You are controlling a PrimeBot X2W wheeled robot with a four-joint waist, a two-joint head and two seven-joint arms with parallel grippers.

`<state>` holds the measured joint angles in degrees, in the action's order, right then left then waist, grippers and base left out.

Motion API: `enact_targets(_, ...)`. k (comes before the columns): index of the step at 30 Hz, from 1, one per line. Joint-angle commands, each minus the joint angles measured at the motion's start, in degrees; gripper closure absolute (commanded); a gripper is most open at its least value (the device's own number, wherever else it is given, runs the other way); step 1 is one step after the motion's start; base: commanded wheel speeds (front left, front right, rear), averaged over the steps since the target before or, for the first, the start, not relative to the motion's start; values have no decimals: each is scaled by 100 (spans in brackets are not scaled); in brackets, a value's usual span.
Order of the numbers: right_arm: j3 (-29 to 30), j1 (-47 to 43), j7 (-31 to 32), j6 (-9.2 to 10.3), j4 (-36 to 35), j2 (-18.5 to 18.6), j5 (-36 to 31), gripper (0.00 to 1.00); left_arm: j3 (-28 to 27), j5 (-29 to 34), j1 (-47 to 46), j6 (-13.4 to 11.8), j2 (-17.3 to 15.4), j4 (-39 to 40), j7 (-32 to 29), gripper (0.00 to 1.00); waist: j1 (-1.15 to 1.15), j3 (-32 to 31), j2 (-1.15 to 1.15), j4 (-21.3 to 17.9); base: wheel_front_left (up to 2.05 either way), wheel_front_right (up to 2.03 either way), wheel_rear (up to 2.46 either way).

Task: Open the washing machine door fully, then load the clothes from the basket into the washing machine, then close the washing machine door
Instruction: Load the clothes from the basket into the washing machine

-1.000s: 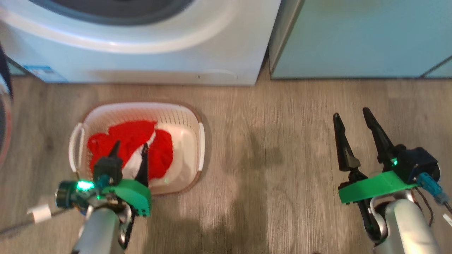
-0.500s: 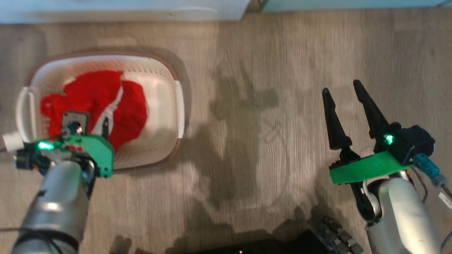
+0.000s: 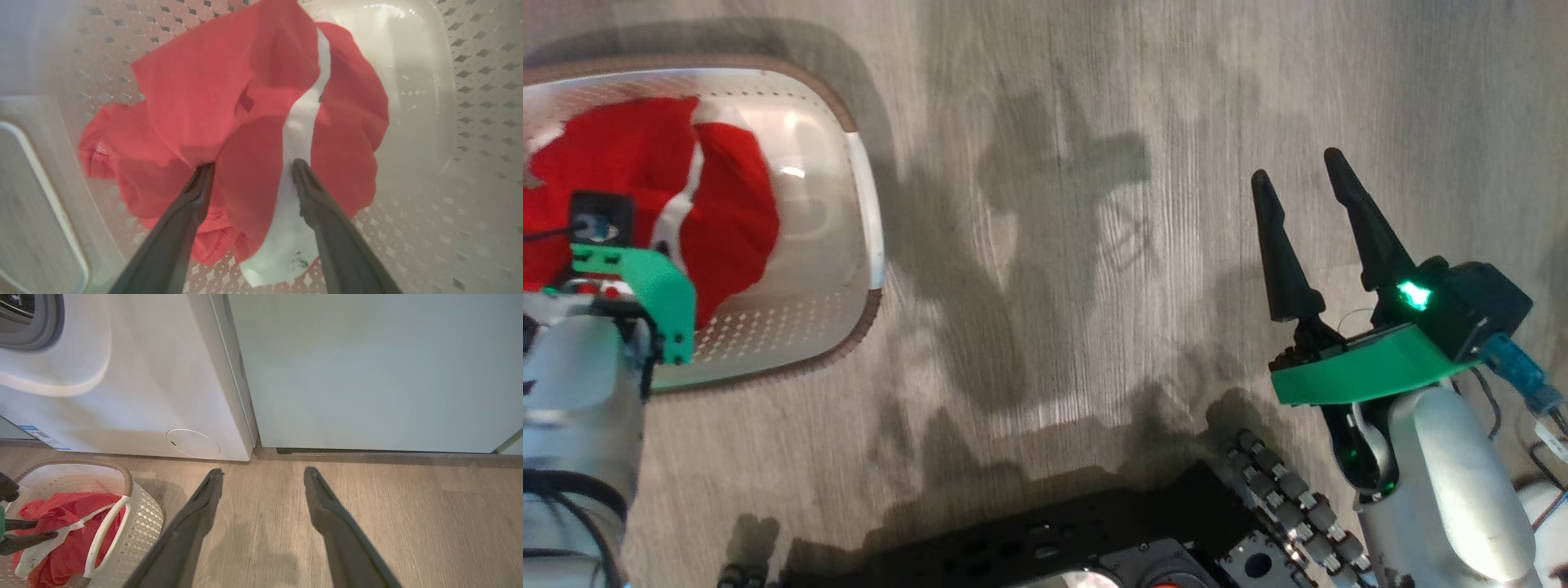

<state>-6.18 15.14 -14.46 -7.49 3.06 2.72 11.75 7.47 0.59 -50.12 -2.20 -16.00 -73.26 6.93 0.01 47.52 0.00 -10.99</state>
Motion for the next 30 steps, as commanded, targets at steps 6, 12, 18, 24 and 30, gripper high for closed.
enact_targets(6,-205,-90,-54,0,-182,16,159,0,-48,1,-22,-116,-469,-39,-450,0,-1,317,0,-228,0,0,0)
enact_targets(12,-276,-64,-54,0,-211,16,229,0,-172,-238,-103,27,-473,-54,-590,0,-1,471,0,-321,0,0,0)
enact_targets(18,-297,-60,-54,0,-231,16,239,0,-152,-301,-175,51,-451,-59,-660,0,-1,554,0,-343,0,0,0)
enact_targets(24,-328,-66,-54,0,-249,16,226,0,-105,-352,-219,63,-431,-63,-669,0,-1,591,0,-348,0,0,0)
enact_targets(30,-278,-104,-54,0,-270,16,178,0,-26,-407,-180,204,-391,-66,-752,100,-1,551,0,-341,0,0,0)
